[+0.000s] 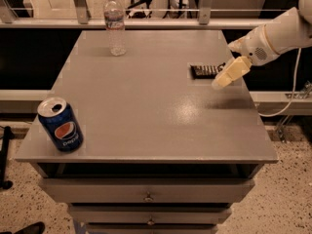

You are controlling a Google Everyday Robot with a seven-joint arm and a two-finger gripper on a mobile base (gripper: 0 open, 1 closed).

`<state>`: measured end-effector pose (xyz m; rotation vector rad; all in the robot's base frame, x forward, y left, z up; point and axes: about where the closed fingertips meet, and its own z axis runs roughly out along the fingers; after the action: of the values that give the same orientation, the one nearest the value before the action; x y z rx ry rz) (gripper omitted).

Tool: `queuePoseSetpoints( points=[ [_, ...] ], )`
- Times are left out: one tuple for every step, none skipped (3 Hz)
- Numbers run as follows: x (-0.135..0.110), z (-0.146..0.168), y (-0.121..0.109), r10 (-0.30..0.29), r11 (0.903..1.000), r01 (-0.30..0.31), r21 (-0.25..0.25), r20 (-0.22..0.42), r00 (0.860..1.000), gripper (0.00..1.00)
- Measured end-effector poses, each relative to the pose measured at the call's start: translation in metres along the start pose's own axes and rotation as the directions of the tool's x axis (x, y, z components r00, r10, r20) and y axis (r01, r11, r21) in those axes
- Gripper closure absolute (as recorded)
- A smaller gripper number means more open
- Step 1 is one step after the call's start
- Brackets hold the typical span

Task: Pick rxbar chocolate

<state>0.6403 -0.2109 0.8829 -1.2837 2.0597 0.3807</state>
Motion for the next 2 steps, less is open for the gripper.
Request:
queuePoseSetpoints(
  points=[
    [0.0,0.021,-0.022,0.038,0.9993,-0.038,0.002,0.045,0.998,0.0],
    [0.003,0.037,-0.035,0.074,0.9973,-0.074,-0.003,0.073,0.995,0.0]
  ],
)
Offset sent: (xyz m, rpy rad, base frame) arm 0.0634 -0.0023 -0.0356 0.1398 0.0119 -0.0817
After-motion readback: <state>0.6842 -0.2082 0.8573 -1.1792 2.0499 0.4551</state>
